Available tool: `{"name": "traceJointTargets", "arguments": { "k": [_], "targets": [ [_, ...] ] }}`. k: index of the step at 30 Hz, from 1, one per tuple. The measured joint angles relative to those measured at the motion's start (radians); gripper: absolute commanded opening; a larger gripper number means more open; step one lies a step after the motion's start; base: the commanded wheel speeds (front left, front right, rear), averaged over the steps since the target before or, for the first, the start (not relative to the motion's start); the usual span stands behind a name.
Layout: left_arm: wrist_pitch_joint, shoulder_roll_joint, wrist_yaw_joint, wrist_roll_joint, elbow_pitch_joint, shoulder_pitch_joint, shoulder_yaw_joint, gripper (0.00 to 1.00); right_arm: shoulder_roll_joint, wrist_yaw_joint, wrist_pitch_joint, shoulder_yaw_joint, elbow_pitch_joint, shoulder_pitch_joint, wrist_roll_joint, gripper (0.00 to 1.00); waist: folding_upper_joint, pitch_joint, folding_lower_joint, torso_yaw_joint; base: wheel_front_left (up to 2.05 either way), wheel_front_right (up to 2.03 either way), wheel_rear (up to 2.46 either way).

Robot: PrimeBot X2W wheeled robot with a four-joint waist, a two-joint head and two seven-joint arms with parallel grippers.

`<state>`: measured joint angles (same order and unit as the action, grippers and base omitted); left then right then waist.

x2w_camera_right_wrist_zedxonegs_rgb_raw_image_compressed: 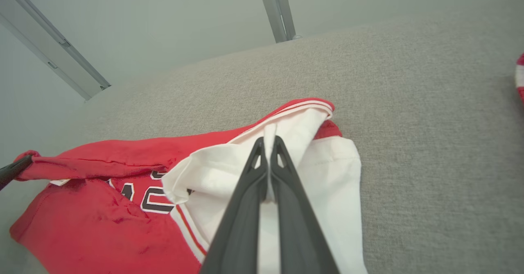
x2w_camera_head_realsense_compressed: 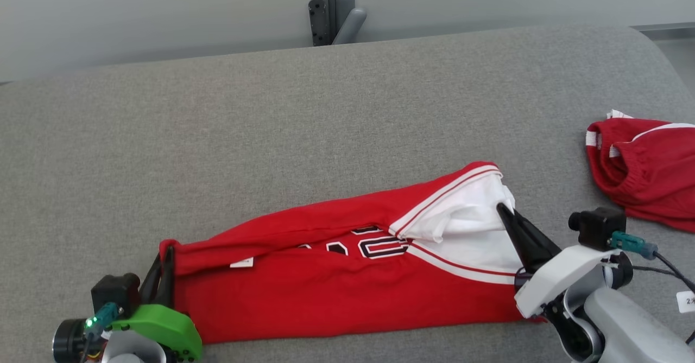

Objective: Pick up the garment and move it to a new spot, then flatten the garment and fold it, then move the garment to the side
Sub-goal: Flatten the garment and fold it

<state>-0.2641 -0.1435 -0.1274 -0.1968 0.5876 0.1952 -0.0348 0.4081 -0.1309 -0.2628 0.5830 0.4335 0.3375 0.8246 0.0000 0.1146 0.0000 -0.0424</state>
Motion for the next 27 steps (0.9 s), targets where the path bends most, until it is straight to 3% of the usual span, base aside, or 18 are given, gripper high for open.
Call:
{"name": "traceJointTargets", "arguments": {
  "k": [15,16,17,18,19,20,21,27],
  "targets": [
    [0.0,0.035,-0.002,0.032,-0.056,-0.133,0.046,0.0,-0.076,0.0,0.0,-0.076,0.051,-0.119,-0.029,0.0,0.0,-0.076,0.0,-0.029,0.0,0.0,0.0],
    [0.0,0.036,-0.002,0.032,-0.051,-0.137,0.053,0.14,-0.077,0.0,0.0,-0.077,0.051,-0.122,-0.029,0.0,0.0,-0.077,0.0,-0.031,0.0,0.0,0.0],
    [0.0,0.038,-0.002,0.032,-0.045,-0.142,0.06,0.76,-0.079,0.0,0.0,-0.077,0.052,-0.126,-0.029,0.0,0.0,-0.077,0.0,-0.033,0.0,0.0,0.0],
    [0.0,0.039,-0.002,0.032,-0.038,-0.146,0.069,1.0,-0.081,0.0,0.0,-0.075,0.055,-0.129,-0.03,0.0,0.0,-0.077,0.0,-0.034,0.0,0.0,0.0],
    [0.0,0.04,-0.002,0.034,-0.036,-0.149,0.075,1.0,-0.083,0.0,0.0,-0.074,0.059,-0.129,-0.031,0.0,0.0,-0.077,0.0,-0.035,0.0,0.0,0.0],
    [0.0,0.042,-0.001,0.038,-0.037,-0.15,0.085,1.0,-0.084,0.0,0.0,-0.076,0.063,-0.129,-0.031,0.36,0.0,-0.076,0.0,-0.036,0.0,0.0,0.0],
    [0.0,0.045,0.005,0.042,-0.043,-0.153,0.097,1.0,-0.084,0.0,0.0,-0.079,0.067,-0.129,-0.033,1.0,0.0,-0.076,0.0,-0.037,0.0,0.0,0.0],
    [0.0,0.07,0.067,0.07,-0.123,-0.217,0.149,1.0,-0.085,0.0,0.0,-0.161,0.081,-0.139,-0.071,1.0,0.0,-0.085,0.0,-0.037,0.0,0.0,0.0]
  ]
}}
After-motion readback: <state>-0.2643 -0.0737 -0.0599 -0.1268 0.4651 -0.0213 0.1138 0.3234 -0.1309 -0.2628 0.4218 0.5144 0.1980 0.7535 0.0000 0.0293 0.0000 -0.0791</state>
